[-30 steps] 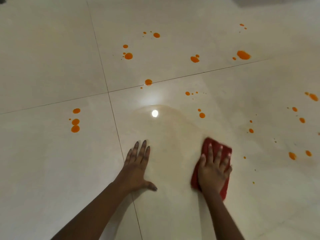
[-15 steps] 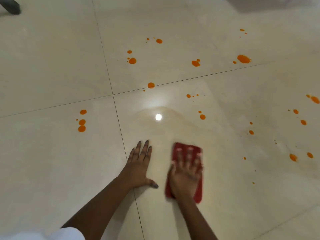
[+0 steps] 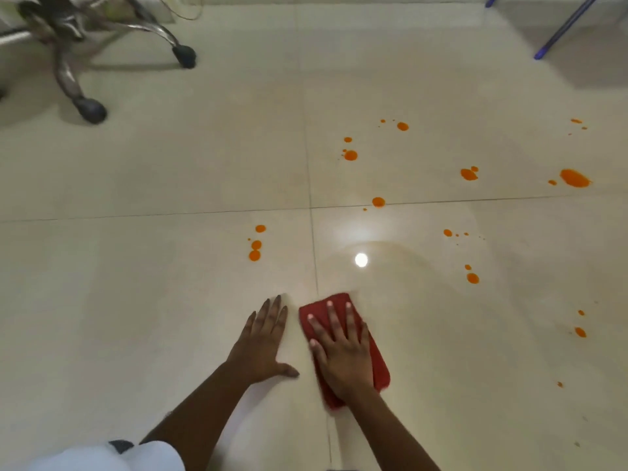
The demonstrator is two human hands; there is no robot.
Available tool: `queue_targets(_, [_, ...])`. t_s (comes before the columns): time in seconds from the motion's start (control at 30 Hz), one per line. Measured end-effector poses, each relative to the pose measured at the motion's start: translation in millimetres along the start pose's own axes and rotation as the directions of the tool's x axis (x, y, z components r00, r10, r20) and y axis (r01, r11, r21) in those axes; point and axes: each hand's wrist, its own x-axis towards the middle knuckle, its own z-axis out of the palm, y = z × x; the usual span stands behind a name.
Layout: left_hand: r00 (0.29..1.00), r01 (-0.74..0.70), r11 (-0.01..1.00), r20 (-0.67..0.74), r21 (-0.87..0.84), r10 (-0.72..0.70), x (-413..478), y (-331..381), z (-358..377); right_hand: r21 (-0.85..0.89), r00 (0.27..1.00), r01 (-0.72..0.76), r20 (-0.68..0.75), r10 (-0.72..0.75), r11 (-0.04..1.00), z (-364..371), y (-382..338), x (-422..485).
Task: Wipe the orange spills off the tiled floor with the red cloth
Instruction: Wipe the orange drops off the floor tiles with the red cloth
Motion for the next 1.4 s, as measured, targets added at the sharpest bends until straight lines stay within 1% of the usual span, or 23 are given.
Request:
queue_targets(0.1, [0.998, 0.01, 1.0, -0.057, -0.02, -0.011, 3.6, -19.2, 5.7, -0.118, 0.986, 0.168, -0.003, -0.169, 0.979, -10.5, -2.2, 42.8])
queue_targets(0.13, [0.998, -0.011, 1.0, -0.068, -0.021, 0.009, 4.1, -21.1, 7.2, -0.123, 0.989, 0.144, 0.001, -0.145, 0.982, -14.2, 2.0, 54.9])
queue_targets(0.2, [0.996, -0.032, 0.999, -0.087, -0.043, 0.028, 2.9, -27.5, 11.9, -0.078, 0.999, -0.033, -0.039, 0.03, 0.996, -15.5, 8.1, 71.5])
queue_targets(0.27, [0.99, 0.011, 0.997, -0.141, -0.079, -0.022, 4.9, -41.0, 11.5, -0.031, 0.972, -0.21, -0.113, 0.205, 0.977, -14.7, -3.6, 65.6])
queue_targets(0.3, [0.985, 0.056, 0.994, -0.16, -0.097, -0.071, 6.0, -50.6, 8.2, -0.024, 0.969, -0.217, -0.127, 0.213, 0.976, -12.5, -17.4, 56.6])
queue_targets(0.4, [0.968, 0.162, 0.975, -0.168, -0.149, -0.186, 13.9, -88.8, -2.2, -0.015, 0.998, 0.06, -0.027, -0.06, 0.998, 0.8, -70.0, 51.4])
queue_targets(0.47, [0.975, 0.14, 0.979, -0.155, -0.145, -0.163, 16.5, -98.7, -3.1, -0.07, 0.968, 0.243, -0.055, -0.247, 0.968, -1.6, -87.3, 94.8])
queue_targets(0.5, [0.977, 0.131, 0.981, -0.147, -0.14, -0.152, 16.2, -99.5, -2.3, -0.097, 0.961, 0.274, -0.022, -0.277, 0.957, -7.3, -89.4, 123.1])
queue_targets(0.53, [0.978, 0.125, 0.982, -0.147, -0.138, -0.145, 16.1, -97.9, -2.0, -0.123, 0.973, 0.228, -0.002, -0.23, 0.966, -15.5, -85.1, 148.6])
queue_targets(0.6, [0.972, 0.147, 0.975, -0.159, -0.167, -0.174, 18.8, -102.1, -3.8, -0.077, 1.0, 0.004, -0.006, -0.004, 0.997, -24.0, -70.0, 181.0])
queue_targets(0.67, [0.963, 0.171, 0.968, -0.174, -0.183, -0.204, 28.8, -108.9, -12.8, 0.013, 0.973, -0.192, -0.129, 0.192, 0.981, -20.4, -61.3, 169.8])
queue_targets(0.7, [0.963, 0.177, 0.968, -0.173, -0.178, -0.208, 33.2, -111.4, -16.0, 0.027, 0.961, -0.197, -0.192, 0.198, 0.98, -16.0, -68.9, 153.3])
queue_targets(0.77, [0.967, 0.169, 0.97, -0.16, -0.172, -0.197, 40.2, -112.8, -16.5, 0.017, 0.99, -0.012, -0.138, 0.014, 1.0, -3.7, -96.6, 127.7])
queue_targets(0.83, [0.969, 0.166, 0.97, -0.156, -0.176, -0.194, 43.3, -112.7, -13.5, -0.059, 0.968, 0.232, -0.086, -0.237, 0.971, -1.6, -116.1, 152.8])
queue_targets(0.87, [0.968, 0.167, 0.97, -0.155, -0.176, -0.195, 42.8, -114.1, -11.7, -0.081, 0.954, 0.282, -0.079, -0.288, 0.956, -8.2, -118.8, 183.6])
queue_targets(0.9, [0.967, 0.168, 0.969, -0.161, -0.179, -0.197, 43.0, -115.4, -10.0, -0.082, 0.969, 0.242, -0.031, -0.245, 0.967, -20.2, -115.3, 215.9])
queue_targets(0.97, [0.966, 0.155, 0.971, -0.176, -0.184, -0.188, 41.7, -116.5, -8.6, -0.069, 0.998, -0.005, -0.057, 0.001, 0.998, -37.1, -83.8, 256.9])
queue_targets(1.07, [0.966, 0.146, 0.97, -0.185, -0.193, -0.182, 39.6, -115.6, -7.0, 0.045, 0.943, -0.283, -0.172, 0.286, 0.958, -33.4, -48.0, 228.2])
queue_targets(1.13, [0.961, 0.16, 0.968, -0.195, -0.193, -0.197, 39.7, -115.8, -6.4, 0.018, 0.955, -0.207, -0.215, 0.206, 0.978, -16.7, -74.3, 180.2])
queue_targets(1.2, [0.961, 0.156, 0.969, -0.198, -0.194, -0.194, 42.1, -115.5, -7.3, -0.033, 0.991, 0.03, -0.133, -0.034, 0.999, -3.9, -107.5, 171.9])
queue_targets(1.27, [0.964, 0.148, 0.968, -0.187, -0.205, -0.187, 41.9, -116.6, -8.1, -0.09, 0.967, 0.24, -0.061, -0.246, 0.966, -13.4, -122.8, 213.2])
queue_targets(1.3, [0.965, 0.144, 0.968, -0.186, -0.207, -0.183, 41.7, -117.1, -8.5, -0.103, 0.975, 0.219, -0.027, -0.222, 0.97, -24.9, -116.1, 238.7])
queue_targets(1.4, [0.969, 0.134, 0.969, -0.177, -0.207, -0.172, 39.3, -116.0, -10.6, -0.029, 0.981, -0.166, -0.108, 0.162, 0.986, -45.6, -51.2, 264.3])
